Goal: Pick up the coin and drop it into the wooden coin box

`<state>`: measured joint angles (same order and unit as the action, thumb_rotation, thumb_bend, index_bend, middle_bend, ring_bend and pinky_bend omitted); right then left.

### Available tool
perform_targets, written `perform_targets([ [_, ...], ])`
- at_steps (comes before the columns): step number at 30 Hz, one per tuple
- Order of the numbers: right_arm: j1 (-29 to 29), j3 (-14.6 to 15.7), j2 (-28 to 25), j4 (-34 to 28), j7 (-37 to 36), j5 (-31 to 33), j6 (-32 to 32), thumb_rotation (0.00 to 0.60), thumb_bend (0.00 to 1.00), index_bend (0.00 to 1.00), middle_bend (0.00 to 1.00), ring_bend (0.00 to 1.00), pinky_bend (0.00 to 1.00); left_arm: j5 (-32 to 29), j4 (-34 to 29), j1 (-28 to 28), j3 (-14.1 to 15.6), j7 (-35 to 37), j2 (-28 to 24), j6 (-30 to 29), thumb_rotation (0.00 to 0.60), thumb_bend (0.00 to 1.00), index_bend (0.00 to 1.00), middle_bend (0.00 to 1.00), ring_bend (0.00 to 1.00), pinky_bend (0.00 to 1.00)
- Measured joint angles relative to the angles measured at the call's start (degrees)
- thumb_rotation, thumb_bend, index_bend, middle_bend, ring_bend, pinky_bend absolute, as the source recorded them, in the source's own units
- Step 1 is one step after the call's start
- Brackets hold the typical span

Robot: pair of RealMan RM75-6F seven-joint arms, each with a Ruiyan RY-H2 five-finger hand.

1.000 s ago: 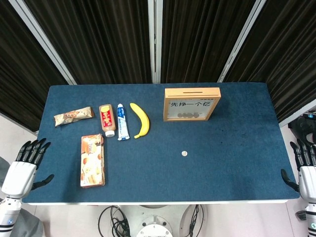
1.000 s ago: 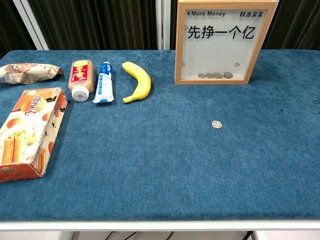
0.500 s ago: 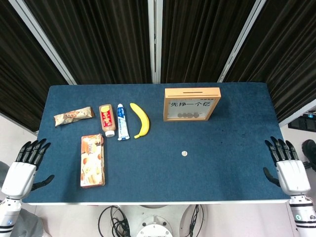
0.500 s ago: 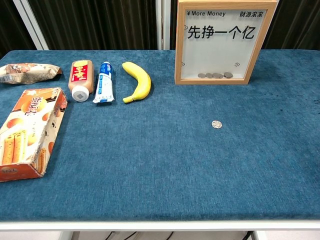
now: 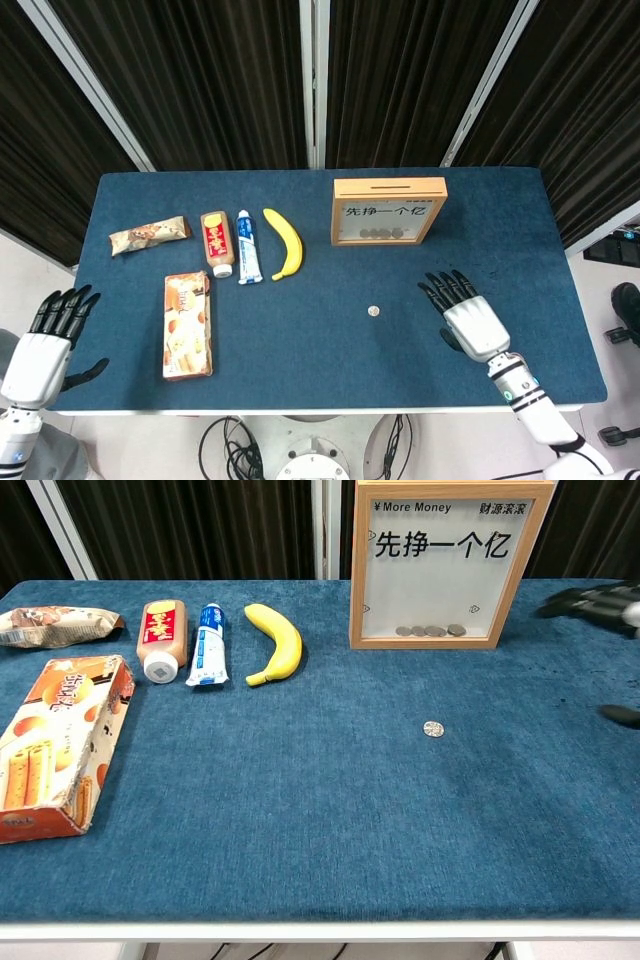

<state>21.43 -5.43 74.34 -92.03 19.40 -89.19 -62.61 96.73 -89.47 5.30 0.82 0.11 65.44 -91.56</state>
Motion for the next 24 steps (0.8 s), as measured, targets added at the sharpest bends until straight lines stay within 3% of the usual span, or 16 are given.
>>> perform_targets([
  [7,3.6,-0.5,4.6,2.7,1.9,2.4,4.0,0.6,0.27,0.21,0.0,0.0,0.0,-0.6,0.6,-0.2,0.0,1.0,0.0,0.0,0.6,0.15,0.02,0.0,0.0,0.0],
  [24,9.5,-1.1,17.6,15.6,0.4,6.3,7.8,0.6,0.3,0.29,0.0,0.0,0.0,-1.6,2.2,-0.2,-0.6,3.2,-0.3,0.3,0.6,0.15,0.02,0.0,0.0,0.0],
])
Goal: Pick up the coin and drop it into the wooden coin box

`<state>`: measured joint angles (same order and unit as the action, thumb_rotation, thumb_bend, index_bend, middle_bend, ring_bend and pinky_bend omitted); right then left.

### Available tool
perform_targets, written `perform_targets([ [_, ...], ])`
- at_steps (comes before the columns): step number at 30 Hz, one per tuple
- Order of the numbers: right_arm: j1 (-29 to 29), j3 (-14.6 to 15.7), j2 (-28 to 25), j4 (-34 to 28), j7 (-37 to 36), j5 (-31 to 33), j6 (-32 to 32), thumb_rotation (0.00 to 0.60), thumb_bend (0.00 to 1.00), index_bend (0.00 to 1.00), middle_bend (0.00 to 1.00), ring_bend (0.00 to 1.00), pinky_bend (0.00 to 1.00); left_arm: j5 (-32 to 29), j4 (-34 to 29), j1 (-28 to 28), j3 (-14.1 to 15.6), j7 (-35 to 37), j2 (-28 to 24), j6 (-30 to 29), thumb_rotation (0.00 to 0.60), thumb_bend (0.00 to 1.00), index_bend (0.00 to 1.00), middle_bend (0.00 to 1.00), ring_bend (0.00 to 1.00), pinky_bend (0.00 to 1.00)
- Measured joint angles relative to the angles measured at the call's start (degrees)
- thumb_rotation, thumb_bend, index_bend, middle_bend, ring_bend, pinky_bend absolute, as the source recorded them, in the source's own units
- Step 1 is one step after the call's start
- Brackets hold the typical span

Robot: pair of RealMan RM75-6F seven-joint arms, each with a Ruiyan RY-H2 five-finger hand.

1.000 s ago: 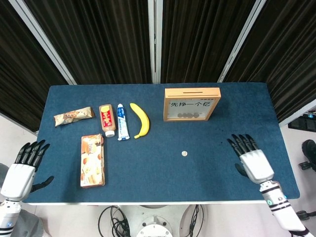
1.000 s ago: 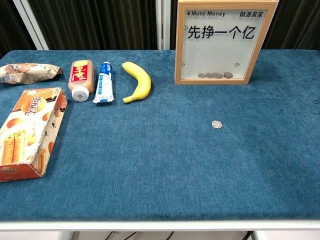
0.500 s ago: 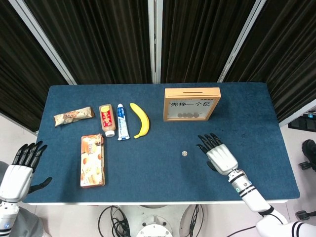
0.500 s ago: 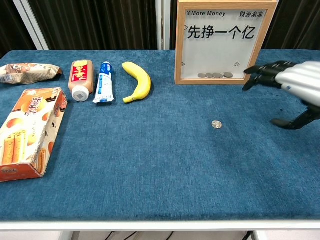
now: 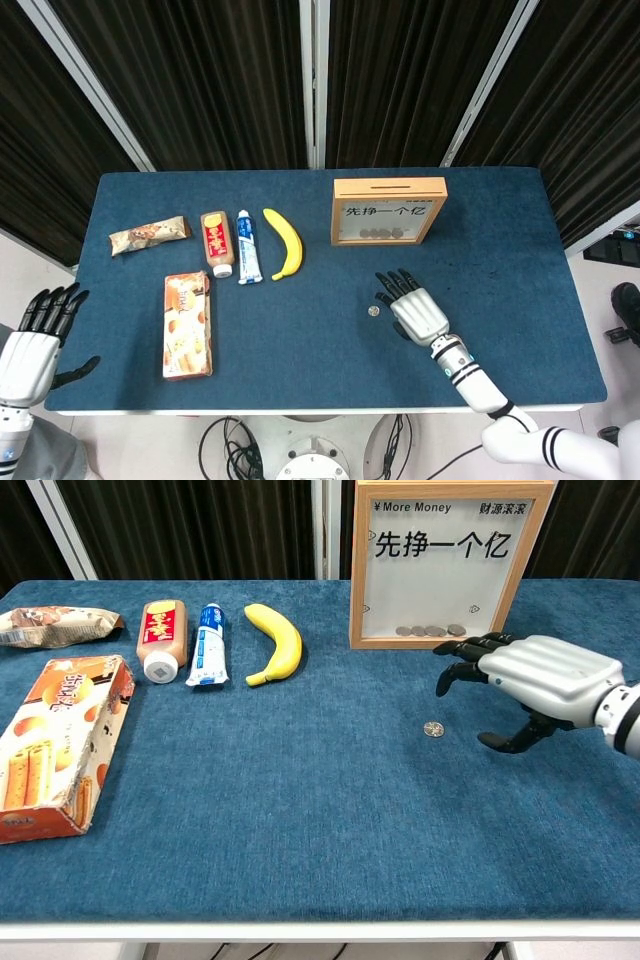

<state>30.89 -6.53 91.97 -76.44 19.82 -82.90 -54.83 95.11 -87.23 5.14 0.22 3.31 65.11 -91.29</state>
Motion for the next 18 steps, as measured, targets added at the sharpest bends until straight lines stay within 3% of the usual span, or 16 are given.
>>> perform_targets([
  [8,1.4,0.8,4.8,6.4,-4.0,-0.6,-0.6,0.6,0.3,0.33,0.0,0.0,0.0,-0.2,0.8,0.1,-0.1,1.0,-0.1,0.2,0.6,0.15,0.02,0.0,0.0,0.0],
  [18,1.8,1.4,6.2,8.4,-5.8,-1.2,-3.0,0.6,0.31,0.39,0.0,0.0,0.0,-0.3,1.5,0.0,0.0,1.8,-0.1,0.2,0.6,0.15,0.02,0.0,0.0,0.0],
])
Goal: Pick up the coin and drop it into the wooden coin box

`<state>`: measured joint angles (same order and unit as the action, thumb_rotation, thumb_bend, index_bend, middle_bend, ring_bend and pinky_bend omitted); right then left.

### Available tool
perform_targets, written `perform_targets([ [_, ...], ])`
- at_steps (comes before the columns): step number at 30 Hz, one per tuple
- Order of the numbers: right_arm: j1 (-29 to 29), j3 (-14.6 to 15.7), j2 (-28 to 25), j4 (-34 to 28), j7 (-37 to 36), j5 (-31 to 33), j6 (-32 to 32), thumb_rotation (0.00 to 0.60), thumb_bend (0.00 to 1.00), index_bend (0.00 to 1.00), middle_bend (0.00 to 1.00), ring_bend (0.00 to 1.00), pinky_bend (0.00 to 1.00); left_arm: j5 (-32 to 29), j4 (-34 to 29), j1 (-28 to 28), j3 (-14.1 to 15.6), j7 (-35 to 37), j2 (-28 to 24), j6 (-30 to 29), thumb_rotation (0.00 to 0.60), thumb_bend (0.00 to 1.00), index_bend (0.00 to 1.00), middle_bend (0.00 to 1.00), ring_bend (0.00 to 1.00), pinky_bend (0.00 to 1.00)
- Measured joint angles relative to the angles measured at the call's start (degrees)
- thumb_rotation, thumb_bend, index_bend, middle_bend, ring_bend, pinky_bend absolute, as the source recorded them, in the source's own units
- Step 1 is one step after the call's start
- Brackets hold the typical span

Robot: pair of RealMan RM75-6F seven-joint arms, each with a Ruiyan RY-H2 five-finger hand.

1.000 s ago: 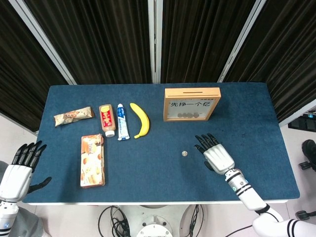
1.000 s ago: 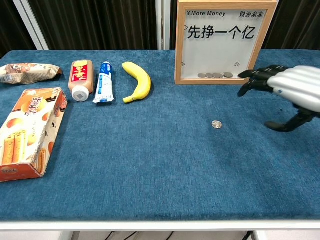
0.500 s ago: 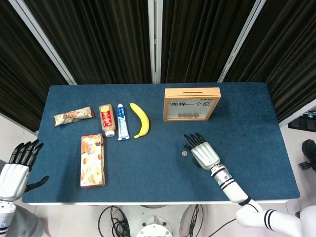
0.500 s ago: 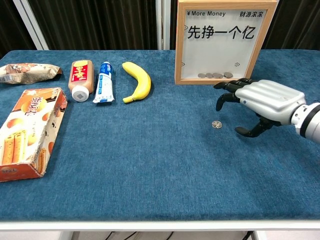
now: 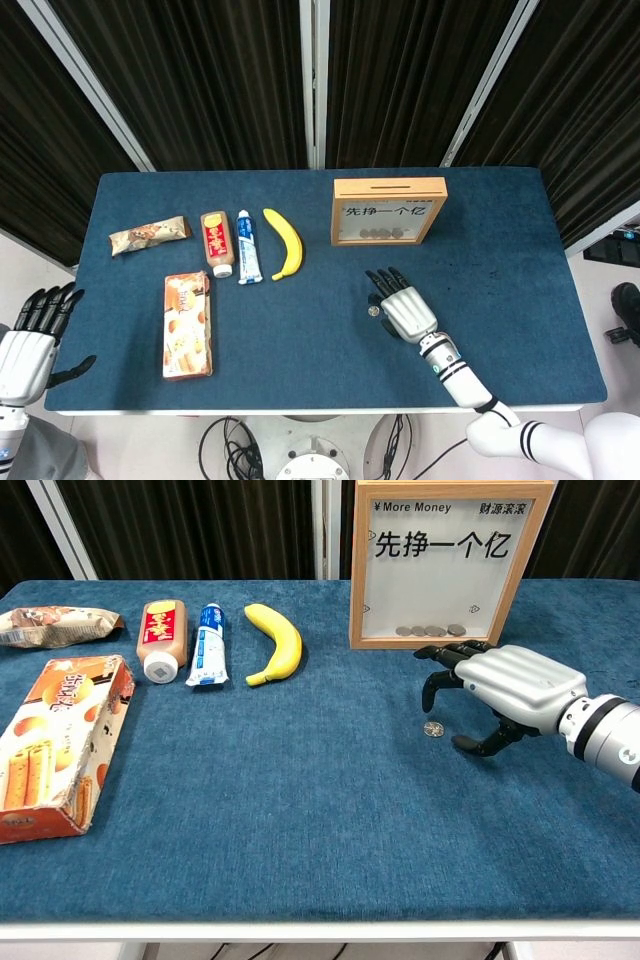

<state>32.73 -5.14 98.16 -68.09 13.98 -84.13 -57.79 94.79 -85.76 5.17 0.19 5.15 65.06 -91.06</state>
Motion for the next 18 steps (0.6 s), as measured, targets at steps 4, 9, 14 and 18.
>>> perform_targets([
  [4,0.1,0.2,0.0,0.1,0.3,0.4,0.1,0.6,0.31,0.4,0.0,0.0,0.0,0.3,-0.1,0.0,0.1,0.2,-0.1,0.0,0.6,0.15,0.02,0.0,0.0,0.0],
  [9,0.3,0.3,0.4,0.6,0.5,1.0,0.3,0.6,0.31,0.41,0.0,0.0,0.0,0.1,-0.1,0.0,0.1,0.2,-0.1,0.0,0.6,0.15,0.02,0.0,0.0,0.0],
  [14,0.5,0.3,0.8,1.1,0.7,1.6,0.6,0.6,0.31,0.41,0.0,0.0,0.0,0.1,-0.2,0.1,0.0,0.0,-0.3,0.1,0.6,0.15,0.02,0.0,0.0,0.0],
  [18,0.8,0.3,1.0,1.4,0.6,1.8,0.8,0.6,0.32,0.41,0.0,0.0,0.0,0.0,-0.2,0.2,0.0,0.1,-0.3,0.3,0.6,0.15,0.02,0.0,0.0,0.0],
])
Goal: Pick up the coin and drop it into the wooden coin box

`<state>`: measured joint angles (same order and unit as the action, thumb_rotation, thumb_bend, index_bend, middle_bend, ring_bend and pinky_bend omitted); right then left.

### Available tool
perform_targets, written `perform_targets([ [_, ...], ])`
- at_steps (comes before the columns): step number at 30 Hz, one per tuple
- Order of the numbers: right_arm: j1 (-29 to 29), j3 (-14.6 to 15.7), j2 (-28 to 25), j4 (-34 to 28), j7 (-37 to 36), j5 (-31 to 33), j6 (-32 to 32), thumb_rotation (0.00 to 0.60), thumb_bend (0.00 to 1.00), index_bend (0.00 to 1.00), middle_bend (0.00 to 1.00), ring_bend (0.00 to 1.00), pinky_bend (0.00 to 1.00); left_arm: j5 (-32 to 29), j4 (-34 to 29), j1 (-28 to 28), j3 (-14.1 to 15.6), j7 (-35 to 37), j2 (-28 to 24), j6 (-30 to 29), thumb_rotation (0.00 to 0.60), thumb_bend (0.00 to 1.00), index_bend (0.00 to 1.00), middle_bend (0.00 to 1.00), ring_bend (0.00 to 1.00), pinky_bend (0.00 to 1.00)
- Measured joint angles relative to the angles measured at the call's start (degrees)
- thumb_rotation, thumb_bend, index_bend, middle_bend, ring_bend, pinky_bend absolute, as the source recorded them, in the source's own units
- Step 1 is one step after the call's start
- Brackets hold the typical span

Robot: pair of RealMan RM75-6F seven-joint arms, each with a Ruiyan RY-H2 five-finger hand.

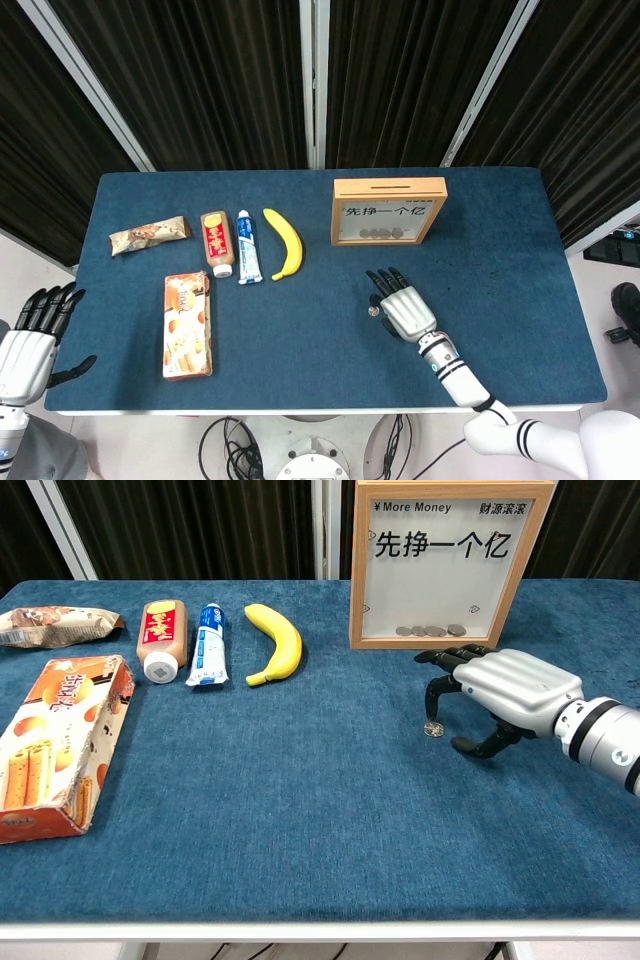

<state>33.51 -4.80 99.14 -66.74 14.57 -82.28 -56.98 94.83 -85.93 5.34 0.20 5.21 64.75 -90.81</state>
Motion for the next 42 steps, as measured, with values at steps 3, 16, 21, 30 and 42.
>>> perform_targets([
  [3,0.2,0.0,0.1,0.1,-0.2,0.1,0.1,0.6,0.32,0.41,0.0,0.0,0.0,-0.1,0.1,0.0,0.0,0.1,0.0,0.1,0.6,0.15,0.02,0.0,0.0,0.0],
  [16,0.7,0.3,0.6,0.3,0.1,0.5,0.2,0.6,0.32,0.41,0.0,0.0,0.0,-0.1,0.5,-0.1,0.1,0.6,0.1,0.0,0.6,0.15,0.02,0.0,0.0,0.0],
  [21,0.7,0.3,0.9,0.6,0.4,0.9,0.1,0.6,0.32,0.41,0.0,0.0,0.0,0.0,0.7,-0.1,0.2,1.2,0.0,0.0,0.6,0.15,0.02,0.0,0.0,0.0],
  [30,0.9,0.3,1.3,1.3,0.6,1.2,0.2,0.6,0.33,0.43,0.0,0.0,0.0,-0.3,1.1,-0.1,0.1,1.6,0.0,0.0,0.6,0.15,0.02,0.0,0.0,0.0],
  [42,0.8,0.1,2.6,3.0,0.7,1.2,-0.9,0.6,0.33,0.52,0.0,0.0,0.0,-0.3,1.9,-0.1,0.1,2.4,0.1,-0.1,0.6,0.15,0.02,0.0,0.0,0.0],
])
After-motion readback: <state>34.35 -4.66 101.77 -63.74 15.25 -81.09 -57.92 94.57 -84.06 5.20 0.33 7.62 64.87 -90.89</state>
